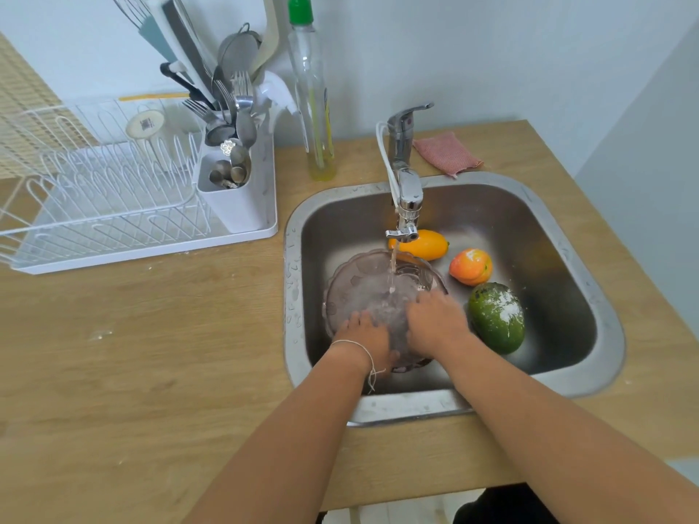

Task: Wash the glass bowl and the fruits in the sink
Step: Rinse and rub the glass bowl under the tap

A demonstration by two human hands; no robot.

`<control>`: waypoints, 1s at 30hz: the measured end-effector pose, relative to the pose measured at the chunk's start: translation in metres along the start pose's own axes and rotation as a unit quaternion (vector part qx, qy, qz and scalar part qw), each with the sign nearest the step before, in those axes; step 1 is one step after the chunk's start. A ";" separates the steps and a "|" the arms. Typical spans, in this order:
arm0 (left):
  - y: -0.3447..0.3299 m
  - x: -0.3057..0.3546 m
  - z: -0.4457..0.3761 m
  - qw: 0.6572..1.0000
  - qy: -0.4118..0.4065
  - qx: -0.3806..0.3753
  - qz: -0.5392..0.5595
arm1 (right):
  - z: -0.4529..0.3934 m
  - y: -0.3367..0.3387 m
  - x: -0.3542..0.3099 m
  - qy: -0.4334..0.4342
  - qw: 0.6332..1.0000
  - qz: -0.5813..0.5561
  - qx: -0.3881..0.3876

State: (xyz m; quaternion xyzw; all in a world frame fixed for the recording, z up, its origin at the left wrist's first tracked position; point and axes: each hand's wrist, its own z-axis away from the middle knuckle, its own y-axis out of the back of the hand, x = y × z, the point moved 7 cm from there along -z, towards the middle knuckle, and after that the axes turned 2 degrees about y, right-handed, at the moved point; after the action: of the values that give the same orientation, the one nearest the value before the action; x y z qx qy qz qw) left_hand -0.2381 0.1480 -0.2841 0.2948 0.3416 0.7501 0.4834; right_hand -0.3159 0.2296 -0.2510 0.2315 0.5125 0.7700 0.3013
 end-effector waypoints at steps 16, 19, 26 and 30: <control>-0.005 -0.002 -0.004 1.000 -0.007 -0.015 0.013 | -0.010 -0.004 0.001 0.050 0.998 -0.002 0.023; -0.008 -0.006 -0.007 0.999 0.013 -0.036 0.009 | -0.012 -0.030 0.006 0.020 0.995 0.049 -0.087; 0.004 -0.026 -0.006 0.990 0.122 0.050 -0.045 | 0.004 -0.004 -0.018 0.017 0.999 -0.020 -0.036; -0.004 -0.007 -0.005 0.999 0.038 -0.004 0.015 | -0.007 0.006 0.001 -0.002 0.999 0.034 0.041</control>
State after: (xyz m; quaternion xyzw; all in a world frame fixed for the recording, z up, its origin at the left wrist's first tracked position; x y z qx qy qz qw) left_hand -0.2369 0.1415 -0.2908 0.2694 0.3517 0.7696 0.4599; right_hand -0.3227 0.2242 -0.2475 0.2624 0.5347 0.7577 0.2667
